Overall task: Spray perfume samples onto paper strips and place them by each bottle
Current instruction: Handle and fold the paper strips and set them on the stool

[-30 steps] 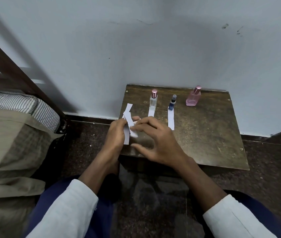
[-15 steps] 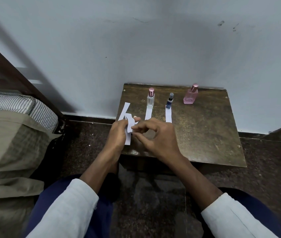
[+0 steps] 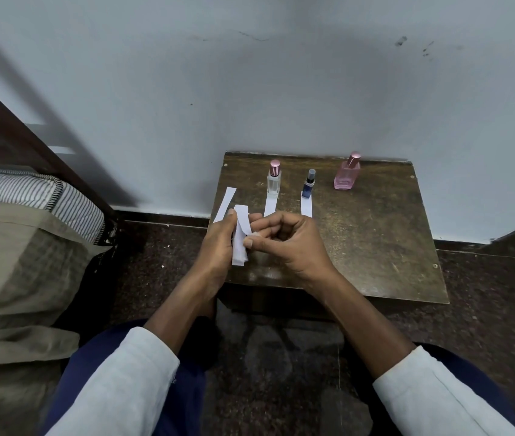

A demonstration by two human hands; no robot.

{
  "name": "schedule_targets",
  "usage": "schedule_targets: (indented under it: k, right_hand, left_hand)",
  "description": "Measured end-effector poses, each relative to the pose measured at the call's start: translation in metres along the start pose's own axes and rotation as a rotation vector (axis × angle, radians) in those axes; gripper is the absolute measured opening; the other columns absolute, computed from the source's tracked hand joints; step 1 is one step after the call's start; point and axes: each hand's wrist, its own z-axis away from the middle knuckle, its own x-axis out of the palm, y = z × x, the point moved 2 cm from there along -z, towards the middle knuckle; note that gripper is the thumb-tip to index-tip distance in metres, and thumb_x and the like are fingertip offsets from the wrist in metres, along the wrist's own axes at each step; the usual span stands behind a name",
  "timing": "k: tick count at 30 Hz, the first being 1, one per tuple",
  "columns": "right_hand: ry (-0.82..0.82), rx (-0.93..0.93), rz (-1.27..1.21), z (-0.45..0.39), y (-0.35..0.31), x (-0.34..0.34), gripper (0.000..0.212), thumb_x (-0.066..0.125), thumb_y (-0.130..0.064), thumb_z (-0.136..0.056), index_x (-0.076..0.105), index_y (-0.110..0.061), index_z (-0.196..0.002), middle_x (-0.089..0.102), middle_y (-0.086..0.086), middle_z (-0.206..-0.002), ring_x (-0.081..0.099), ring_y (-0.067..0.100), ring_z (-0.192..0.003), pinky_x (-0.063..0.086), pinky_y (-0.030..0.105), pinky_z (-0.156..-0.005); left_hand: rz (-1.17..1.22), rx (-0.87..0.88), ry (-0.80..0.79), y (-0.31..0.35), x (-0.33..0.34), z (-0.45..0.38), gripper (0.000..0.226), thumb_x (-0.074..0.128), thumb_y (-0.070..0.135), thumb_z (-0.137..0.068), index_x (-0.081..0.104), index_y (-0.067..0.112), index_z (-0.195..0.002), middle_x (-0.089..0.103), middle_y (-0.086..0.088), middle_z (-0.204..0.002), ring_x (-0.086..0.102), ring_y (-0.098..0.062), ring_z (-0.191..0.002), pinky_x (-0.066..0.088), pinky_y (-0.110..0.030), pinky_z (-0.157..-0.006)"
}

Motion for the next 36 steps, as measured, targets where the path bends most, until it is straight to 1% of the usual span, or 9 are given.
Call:
schedule_targets:
  k: [2, 5, 12, 17, 21, 24, 27, 32, 36]
  right_hand:
    - [0.020, 0.015, -0.095, -0.001, -0.002, -0.001, 0.030, 0.092, 0.000, -0.073, 0.078, 0.005, -0.099, 0.077, 0.021, -0.089, 0.075, 0.023, -0.082, 0.062, 0.038, -0.087]
    - [0.071, 0.025, -0.188, 0.000, -0.007, -0.002, 0.018, 0.084, -0.001, -0.083, 0.077, 0.004, -0.098, 0.078, 0.021, -0.092, 0.074, 0.024, -0.076, 0.063, 0.033, -0.073]
    - [0.256, -0.070, 0.045, -0.005, -0.009, -0.016, 0.010, 0.068, -0.014, -0.103, 0.063, -0.005, -0.101, 0.078, 0.013, -0.082, 0.065, 0.019, -0.062, 0.054, 0.031, -0.054]
    - [0.307, -0.046, 0.013, -0.006, -0.011, -0.025, 0.008, 0.066, -0.014, -0.104, 0.061, -0.008, -0.105, 0.078, 0.021, -0.084, 0.076, 0.026, -0.066, 0.062, 0.032, -0.062]
    - [0.251, -0.038, 0.006, -0.007, -0.014, -0.030, 0.019, 0.076, -0.010, -0.096, 0.066, -0.008, -0.112, 0.079, 0.014, -0.084, 0.074, 0.021, -0.068, 0.061, 0.033, -0.069]
    - [0.140, -0.097, 0.122, -0.003, -0.015, -0.025, 0.036, 0.086, -0.013, -0.087, 0.067, -0.013, -0.118, 0.079, 0.004, -0.086, 0.074, 0.017, -0.077, 0.061, 0.035, -0.077]
    - [0.047, -0.188, 0.278, 0.003, -0.017, -0.018, 0.045, 0.093, -0.018, -0.080, 0.070, -0.019, -0.118, 0.079, 0.001, -0.098, 0.074, 0.020, -0.084, 0.064, 0.037, -0.079]
    - [0.104, -0.401, 0.578, 0.004, -0.014, -0.016, 0.027, 0.089, -0.018, -0.085, 0.081, -0.018, -0.110, 0.073, -0.005, -0.099, 0.069, 0.016, -0.078, 0.061, 0.033, -0.071]
    - [0.170, -0.516, 0.746, 0.004, -0.016, -0.019, 0.012, 0.083, -0.013, -0.090, 0.083, -0.013, -0.103, 0.075, -0.002, -0.094, 0.069, 0.005, -0.080, 0.055, 0.020, -0.074]
  left_hand:
    - [-0.087, 0.034, 0.015, 0.000, -0.001, 0.000, 0.052, 0.030, 0.038, -0.118, 0.076, 0.016, -0.105, 0.083, 0.003, -0.088, 0.076, -0.013, -0.085, 0.060, -0.026, -0.079]
    - [-0.167, 0.063, -0.008, -0.002, -0.002, 0.000, 0.060, 0.031, 0.043, -0.117, 0.078, 0.007, -0.106, 0.070, -0.004, -0.078, 0.060, -0.012, -0.069, 0.051, -0.025, -0.063]
    - [-0.185, 0.095, -0.152, -0.002, 0.008, 0.001, 0.053, 0.032, 0.050, -0.114, 0.063, 0.008, -0.115, 0.051, -0.002, -0.077, 0.053, -0.012, -0.062, 0.055, -0.026, -0.063]
    - [-0.300, 0.155, -0.249, -0.009, 0.008, 0.002, 0.034, 0.040, 0.035, -0.115, 0.061, 0.011, -0.103, 0.047, -0.002, -0.078, 0.051, -0.010, -0.065, 0.055, -0.030, -0.070]
    - [-0.561, 0.301, -0.135, -0.007, 0.003, -0.001, 0.032, 0.044, 0.020, -0.116, 0.065, 0.000, -0.103, 0.062, 0.002, -0.076, 0.062, -0.008, -0.068, 0.050, -0.017, -0.071]
    - [-0.555, 0.335, -0.030, -0.003, 0.003, 0.001, 0.030, 0.048, 0.017, -0.114, 0.072, 0.007, -0.099, 0.071, 0.004, -0.075, 0.068, -0.003, -0.068, 0.049, -0.012, -0.067]
    - [-0.640, 0.405, 0.047, -0.003, 0.001, 0.001, 0.029, 0.050, 0.022, -0.113, 0.075, 0.019, -0.099, 0.075, 0.002, -0.077, 0.071, -0.006, -0.072, 0.051, -0.021, -0.065]
    - [-0.849, 0.552, 0.030, -0.012, -0.001, -0.005, 0.026, 0.045, 0.034, -0.111, 0.067, 0.024, -0.101, 0.067, 0.001, -0.077, 0.063, -0.019, -0.070, 0.049, -0.047, -0.064]
    - [-0.909, 0.619, -0.024, -0.007, 0.005, 0.002, 0.030, 0.049, 0.028, -0.113, 0.058, 0.042, -0.088, 0.062, 0.017, -0.074, 0.060, -0.001, -0.073, 0.039, -0.018, -0.065]
